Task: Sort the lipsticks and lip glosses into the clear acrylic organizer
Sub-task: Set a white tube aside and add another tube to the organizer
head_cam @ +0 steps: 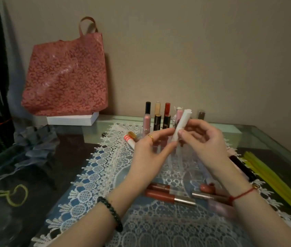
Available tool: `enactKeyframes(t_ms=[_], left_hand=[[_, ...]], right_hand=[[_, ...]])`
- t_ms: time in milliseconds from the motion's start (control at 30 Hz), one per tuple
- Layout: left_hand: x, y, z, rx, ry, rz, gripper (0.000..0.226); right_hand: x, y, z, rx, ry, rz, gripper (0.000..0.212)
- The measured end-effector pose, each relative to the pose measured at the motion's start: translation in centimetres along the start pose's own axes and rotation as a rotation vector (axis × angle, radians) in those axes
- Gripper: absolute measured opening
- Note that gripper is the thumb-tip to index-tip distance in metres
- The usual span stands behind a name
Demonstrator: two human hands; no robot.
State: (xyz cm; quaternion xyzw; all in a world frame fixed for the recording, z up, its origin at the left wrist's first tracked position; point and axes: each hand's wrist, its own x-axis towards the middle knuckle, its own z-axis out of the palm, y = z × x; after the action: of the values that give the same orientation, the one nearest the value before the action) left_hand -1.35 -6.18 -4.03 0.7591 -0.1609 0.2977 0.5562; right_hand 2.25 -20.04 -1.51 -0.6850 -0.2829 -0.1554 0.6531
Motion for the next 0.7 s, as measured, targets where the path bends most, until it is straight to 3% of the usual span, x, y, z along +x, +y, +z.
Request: enactKeyframes(t_ms=[133,233,300,400,500,700], left_hand=[[0.2,-0.6,-2.0,0.265,0.111,0.112,0.034],[0.3,-1.9,-3.8,0.368,0.207,0.053,0.04],[0.2,-2.8,-4.7,0.389,0.174,-0.074,0.057],[-0.2,-3.6,-5.2,0.378,-0.012,-0.21,0.083],[-0.9,-4.2,-4.9,0.314,-0.188,-0.305,0.088],[-1.1,-4.6,-4.8,0.287,-0.26,-0.332,0.091]], right_hand=[[0.6,0.2,-2.3,-0.012,0.289,-0.061,0.023],[0.6,1.1,-4.2,-0.065,0.407,-0.022,0.021],[0.3,2.1,-4.7,-0.114,0.388,0.043,0.02],[-0.1,3.1,-4.5,-0.137,0.333,0.118,0.018],[-0.2,3.5,-4.0,-0.191,0.313,0.099,0.02],[-0.4,4.5,-3.7,-0.294,0.268,0.097,0.022]])
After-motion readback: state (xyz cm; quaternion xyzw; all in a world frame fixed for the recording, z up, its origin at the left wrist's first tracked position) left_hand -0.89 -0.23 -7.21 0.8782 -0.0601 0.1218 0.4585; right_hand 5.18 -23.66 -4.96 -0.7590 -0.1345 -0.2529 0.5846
